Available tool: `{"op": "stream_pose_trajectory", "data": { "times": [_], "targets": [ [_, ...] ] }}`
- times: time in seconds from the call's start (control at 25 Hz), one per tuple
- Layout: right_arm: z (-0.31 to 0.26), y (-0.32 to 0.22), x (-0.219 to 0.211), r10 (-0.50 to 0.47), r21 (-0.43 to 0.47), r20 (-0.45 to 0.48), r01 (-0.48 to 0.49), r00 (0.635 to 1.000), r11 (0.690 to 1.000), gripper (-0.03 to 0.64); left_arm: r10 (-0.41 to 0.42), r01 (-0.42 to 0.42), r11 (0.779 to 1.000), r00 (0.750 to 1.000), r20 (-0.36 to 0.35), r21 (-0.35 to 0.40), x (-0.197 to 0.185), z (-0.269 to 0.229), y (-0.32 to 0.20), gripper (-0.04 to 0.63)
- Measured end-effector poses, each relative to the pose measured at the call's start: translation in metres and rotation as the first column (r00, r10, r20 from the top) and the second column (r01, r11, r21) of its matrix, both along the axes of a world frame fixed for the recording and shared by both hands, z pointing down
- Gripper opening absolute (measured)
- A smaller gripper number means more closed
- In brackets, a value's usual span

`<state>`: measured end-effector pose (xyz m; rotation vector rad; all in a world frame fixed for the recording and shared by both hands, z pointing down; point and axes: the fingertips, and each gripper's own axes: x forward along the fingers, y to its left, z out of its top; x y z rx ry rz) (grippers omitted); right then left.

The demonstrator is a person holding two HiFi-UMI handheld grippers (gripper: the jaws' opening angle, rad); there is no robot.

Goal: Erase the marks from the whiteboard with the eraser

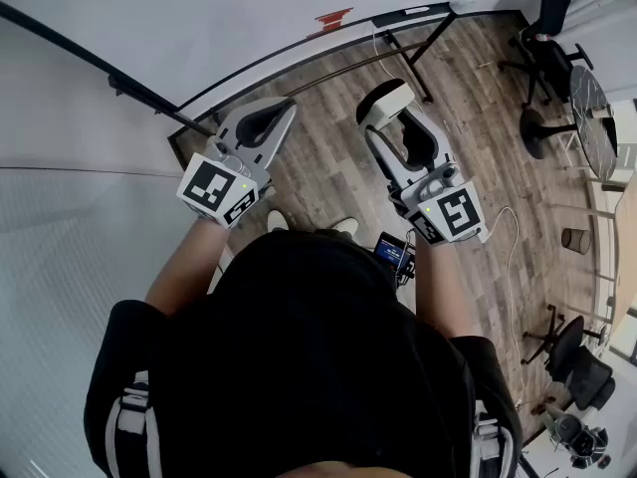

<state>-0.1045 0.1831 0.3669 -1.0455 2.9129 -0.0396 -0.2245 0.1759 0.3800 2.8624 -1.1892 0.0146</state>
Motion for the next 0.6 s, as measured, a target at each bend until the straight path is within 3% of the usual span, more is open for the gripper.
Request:
{"op": "stream_pose_trajectory", "data": {
  "times": [0.12,0.44,0.6],
  "targets": [
    [-0.007,0.003,-0.003,-0.015,0.012,0.030,0.015,0.999,1.000,0.221,0.000,0.000,1.000,1.000,0.005,0.002,0.003,-0.001,0.003,0.008],
    [-0.001,0.001,0.003,0.013,0.028,-0.011,-0.012,1.000,1.000,0.221,0.052,-0.051,0.998,0.998,-0.046,0.024,0.013,0.000,0.006,0.008],
    [-0.009,0.006,0.021,0.009,0.024,0.012,-0.009,1.000,1.000,0.222,0.068,-0.067,0.998,0.996,-0.054,0.022,0.036,-0.005,0.006,0.006]
  ]
}}
